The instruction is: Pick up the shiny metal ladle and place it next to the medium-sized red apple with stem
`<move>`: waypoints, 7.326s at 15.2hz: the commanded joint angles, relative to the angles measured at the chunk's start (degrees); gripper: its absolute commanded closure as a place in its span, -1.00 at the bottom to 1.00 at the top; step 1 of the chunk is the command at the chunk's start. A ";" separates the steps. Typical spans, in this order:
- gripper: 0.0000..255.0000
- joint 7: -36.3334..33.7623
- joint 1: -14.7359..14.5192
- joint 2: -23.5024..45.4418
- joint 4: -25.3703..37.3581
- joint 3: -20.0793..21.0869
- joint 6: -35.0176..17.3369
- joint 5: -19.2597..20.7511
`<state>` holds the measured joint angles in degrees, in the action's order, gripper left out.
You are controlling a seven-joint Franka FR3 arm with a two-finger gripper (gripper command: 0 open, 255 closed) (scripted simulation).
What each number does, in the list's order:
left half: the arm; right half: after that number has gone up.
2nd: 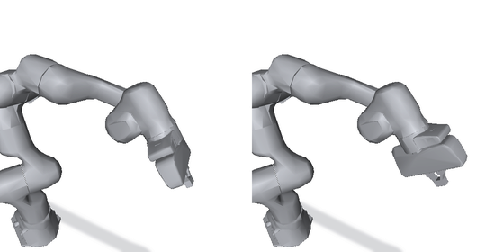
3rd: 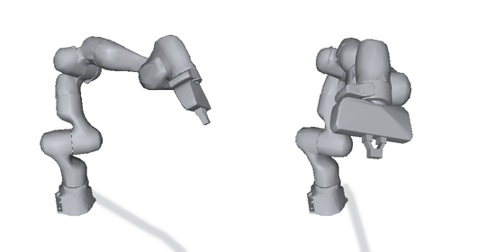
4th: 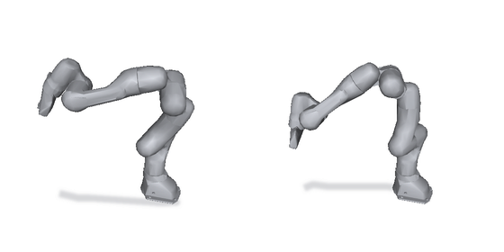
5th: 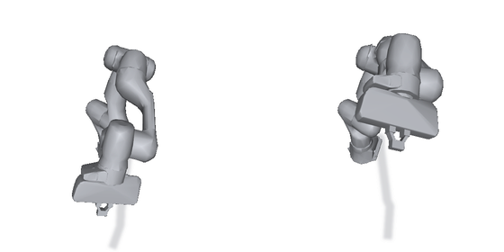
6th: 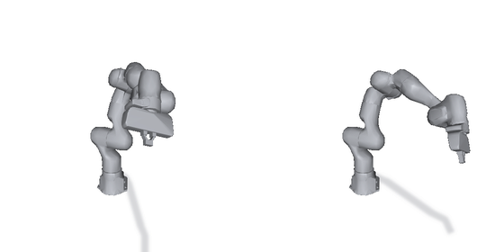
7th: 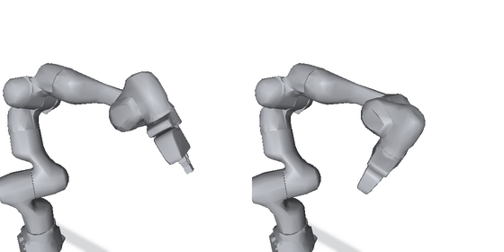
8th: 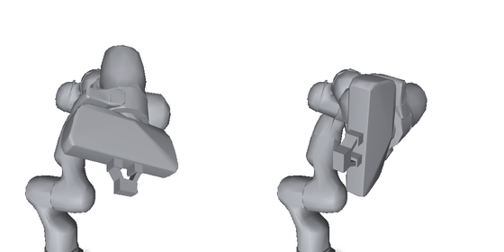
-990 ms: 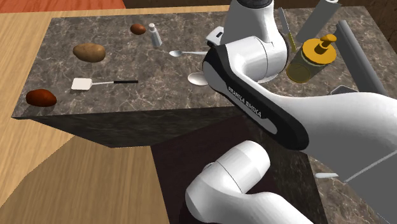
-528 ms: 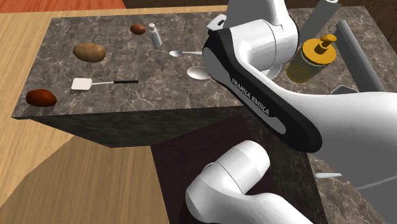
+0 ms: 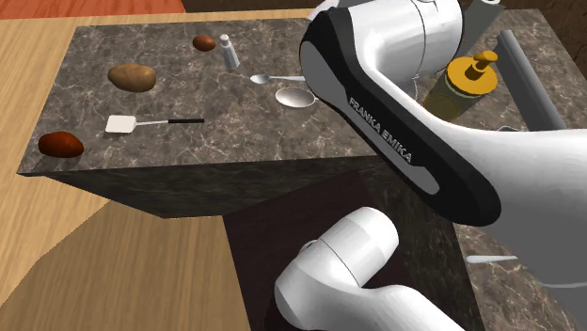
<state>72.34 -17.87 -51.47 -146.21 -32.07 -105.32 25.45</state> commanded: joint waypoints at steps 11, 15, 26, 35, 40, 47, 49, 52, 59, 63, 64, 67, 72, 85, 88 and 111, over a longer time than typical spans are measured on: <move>1.00 6.50 3.86 -5.49 4.02 -1.61 8.38 2.09; 1.00 11.79 7.14 -8.94 4.69 -4.70 11.29 5.17; 1.00 27.13 12.86 -13.40 11.86 -14.65 17.50 13.78; 1.00 39.69 12.74 -12.95 23.03 -23.61 20.68 20.00; 1.00 46.60 10.54 -11.88 31.24 -28.86 22.08 22.92; 1.00 56.39 4.62 -10.16 45.49 -36.71 24.11 26.46; 1.00 59.28 2.23 -9.73 50.31 -39.10 24.82 27.42; 1.00 63.78 -2.08 -9.23 58.36 -42.83 26.07 28.88; 1.00 73.61 -13.42 -9.36 77.69 -50.92 29.05 32.44; 1.00 72.67 -11.61 -10.83 73.96 -51.11 26.81 33.07; 1.00 72.46 -11.20 -11.18 73.11 -51.20 26.27 33.25; 1.00 71.87 -10.11 -12.25 70.70 -51.54 24.68 33.82; 1.00 71.02 -8.59 -13.97 67.15 -52.35 22.15 34.91; 1.00 69.39 -6.03 -18.22 60.19 -55.52 16.03 38.31; 1.00 69.11 -5.67 -19.16 58.98 -56.42 14.70 39.18; -1.00 69.99 -5.76 -18.13 60.60 -55.43 16.34 38.22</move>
<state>141.67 -22.81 -70.27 -87.46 -87.98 -90.18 64.31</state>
